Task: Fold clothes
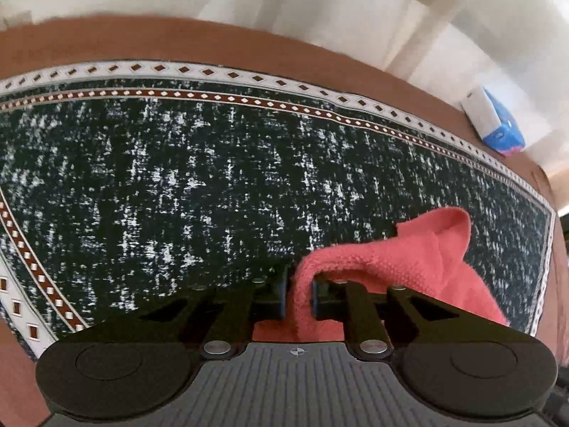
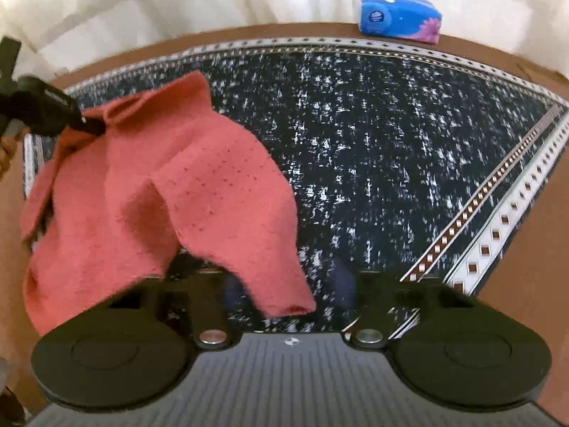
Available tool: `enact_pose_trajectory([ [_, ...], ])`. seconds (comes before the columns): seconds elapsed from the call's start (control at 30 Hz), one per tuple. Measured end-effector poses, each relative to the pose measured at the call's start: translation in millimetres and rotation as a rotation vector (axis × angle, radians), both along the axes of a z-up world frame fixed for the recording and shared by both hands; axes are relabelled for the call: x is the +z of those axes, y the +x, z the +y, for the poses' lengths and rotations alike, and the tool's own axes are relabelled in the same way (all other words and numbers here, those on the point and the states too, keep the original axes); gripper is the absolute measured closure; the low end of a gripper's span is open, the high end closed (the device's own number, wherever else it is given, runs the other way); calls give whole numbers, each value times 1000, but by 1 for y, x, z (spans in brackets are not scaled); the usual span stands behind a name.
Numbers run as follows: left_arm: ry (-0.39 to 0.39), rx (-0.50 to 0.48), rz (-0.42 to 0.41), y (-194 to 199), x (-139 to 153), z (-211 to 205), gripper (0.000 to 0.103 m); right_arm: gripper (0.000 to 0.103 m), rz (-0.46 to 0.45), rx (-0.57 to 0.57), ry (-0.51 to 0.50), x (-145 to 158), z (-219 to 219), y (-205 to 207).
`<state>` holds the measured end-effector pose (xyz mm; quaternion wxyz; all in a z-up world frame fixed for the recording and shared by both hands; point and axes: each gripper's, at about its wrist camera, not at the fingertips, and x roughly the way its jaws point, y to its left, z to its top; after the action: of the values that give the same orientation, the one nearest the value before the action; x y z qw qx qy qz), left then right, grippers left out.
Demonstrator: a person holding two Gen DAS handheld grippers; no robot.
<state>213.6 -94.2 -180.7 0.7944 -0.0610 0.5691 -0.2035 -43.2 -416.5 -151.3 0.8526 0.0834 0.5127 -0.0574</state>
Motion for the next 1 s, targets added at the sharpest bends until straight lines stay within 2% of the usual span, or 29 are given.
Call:
enact_pose_trajectory([
  [0.07, 22, -16, -20, -5, 4, 0, 81, 96, -23, 32, -82, 11, -1, 1],
  [0.2, 25, -25, -27, -7, 8, 3, 81, 96, -101, 103, -274, 38, -2, -1],
  [0.3, 25, -33, -38, -9, 12, 5, 79, 96, -134, 220, -420, 48, 4, -8],
  [0.37, 40, -44, -52, -12, 15, 5, 76, 96, -99, 315, -470, 38, 9, -13],
  [0.5, 65, -76, -70, -17, 19, 8, 72, 95, 41, 488, -510, -4, 20, -29],
  [0.57, 85, -96, -84, -20, 22, 10, 67, 95, 63, 511, -484, -5, 19, -35],
  [0.6, 95, -106, -90, -22, 24, 12, 61, 94, 67, 513, -465, -2, 17, -38],
  [0.67, 109, -131, -108, -25, 29, 15, 58, 73, 75, 518, -427, 3, 14, -43],
  [0.73, 121, -159, -126, -29, 34, 19, 53, 64, 84, 522, -389, 9, 11, -49],
  [0.8, 134, -197, -162, -35, 42, 19, 44, 64, 92, 527, -351, 14, 8, -54],
  [0.9, 181, -277, -248, -46, 49, 12, 39, 63, -14, 414, -217, 51, 0, -45],
  [1.0, 216, -374, -311, -52, 47, -7, 37, 57, -135, 308, -89, 75, -4, -11],
])
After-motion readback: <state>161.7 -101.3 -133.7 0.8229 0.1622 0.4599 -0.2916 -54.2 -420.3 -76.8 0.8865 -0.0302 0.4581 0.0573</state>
